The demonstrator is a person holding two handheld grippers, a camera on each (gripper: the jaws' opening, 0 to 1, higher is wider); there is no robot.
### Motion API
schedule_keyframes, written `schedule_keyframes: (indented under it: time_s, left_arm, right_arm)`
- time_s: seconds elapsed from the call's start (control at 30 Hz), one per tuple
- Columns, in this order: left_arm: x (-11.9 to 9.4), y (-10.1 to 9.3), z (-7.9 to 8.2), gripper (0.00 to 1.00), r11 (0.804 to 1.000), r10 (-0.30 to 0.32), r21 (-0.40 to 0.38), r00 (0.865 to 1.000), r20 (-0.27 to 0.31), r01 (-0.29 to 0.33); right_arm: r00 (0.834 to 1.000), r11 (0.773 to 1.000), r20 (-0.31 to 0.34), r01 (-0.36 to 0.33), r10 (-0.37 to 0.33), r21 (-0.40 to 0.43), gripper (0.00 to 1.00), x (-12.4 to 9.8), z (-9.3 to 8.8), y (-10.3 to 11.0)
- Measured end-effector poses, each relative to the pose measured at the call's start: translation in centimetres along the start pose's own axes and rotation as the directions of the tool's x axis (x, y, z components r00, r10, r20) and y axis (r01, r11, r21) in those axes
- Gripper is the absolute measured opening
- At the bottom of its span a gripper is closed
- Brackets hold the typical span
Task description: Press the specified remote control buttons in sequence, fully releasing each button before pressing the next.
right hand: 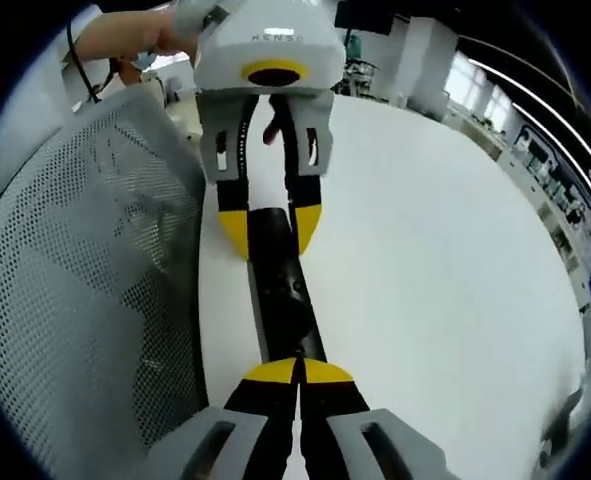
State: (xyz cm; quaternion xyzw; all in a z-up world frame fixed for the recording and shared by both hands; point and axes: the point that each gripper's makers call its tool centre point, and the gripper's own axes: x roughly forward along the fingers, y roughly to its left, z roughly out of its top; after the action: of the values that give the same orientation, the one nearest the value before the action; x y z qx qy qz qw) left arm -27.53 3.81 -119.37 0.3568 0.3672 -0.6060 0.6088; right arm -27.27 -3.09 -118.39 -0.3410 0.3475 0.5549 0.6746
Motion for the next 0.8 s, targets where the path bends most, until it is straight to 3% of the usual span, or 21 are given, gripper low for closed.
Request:
schedule_keyframes:
  time_s: [0.47, 0.8]
  left_arm:
    - [-0.04, -0.03, -0.01, 0.23, 1.0, 0.004, 0.002, 1.0, 0.021, -0.004]
    - [-0.01, 0.03, 0.03, 0.23, 1.0, 0.002, 0.004, 1.0, 0.007, -0.002]
  right_arm:
    - [0.998, 0.997, -0.056, -0.016, 0.012, -0.071, 0.0, 0.49, 0.13, -0.16]
    - [0.999, 0.999, -0.002, -0.032, 0.032, -0.009, 0.0, 0.28, 0.5, -0.19]
